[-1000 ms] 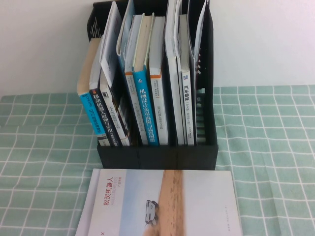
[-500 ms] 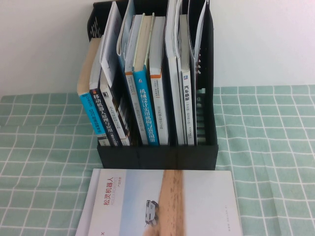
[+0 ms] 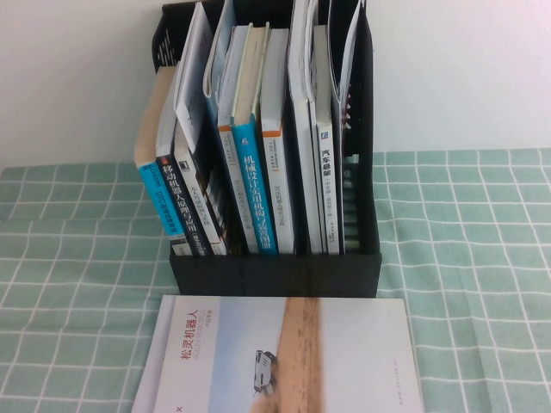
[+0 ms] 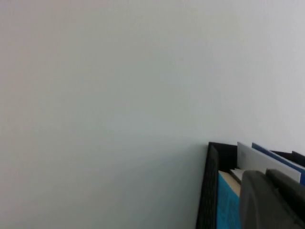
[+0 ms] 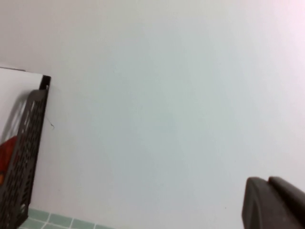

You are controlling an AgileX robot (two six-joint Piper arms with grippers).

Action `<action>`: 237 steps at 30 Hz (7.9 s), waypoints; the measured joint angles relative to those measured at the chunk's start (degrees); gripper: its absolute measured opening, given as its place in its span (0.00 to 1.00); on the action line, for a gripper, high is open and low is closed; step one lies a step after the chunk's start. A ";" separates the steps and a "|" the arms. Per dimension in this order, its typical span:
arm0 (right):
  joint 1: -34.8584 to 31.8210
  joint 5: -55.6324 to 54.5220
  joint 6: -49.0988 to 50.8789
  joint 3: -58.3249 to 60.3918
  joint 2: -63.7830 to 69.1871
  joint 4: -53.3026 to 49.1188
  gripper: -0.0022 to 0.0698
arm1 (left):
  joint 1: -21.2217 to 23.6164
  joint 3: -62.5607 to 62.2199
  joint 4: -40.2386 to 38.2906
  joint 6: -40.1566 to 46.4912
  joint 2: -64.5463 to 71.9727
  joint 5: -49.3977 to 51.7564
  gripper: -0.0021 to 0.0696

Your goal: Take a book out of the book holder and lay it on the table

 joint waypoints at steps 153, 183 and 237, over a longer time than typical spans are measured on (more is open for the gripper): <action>9.85 -8.54 -55.58 -33.35 77.21 53.36 0.25 | -36.99 -53.15 -4.62 -6.75 90.75 -17.69 0.03; 12.45 -50.04 31.88 -33.75 92.15 -36.94 0.55 | -36.99 -53.15 -0.48 -12.06 90.75 -16.19 0.03; 22.29 -40.76 12.36 -44.14 105.79 -10.81 0.07 | -38.28 -53.15 4.03 -11.29 90.75 -17.21 0.03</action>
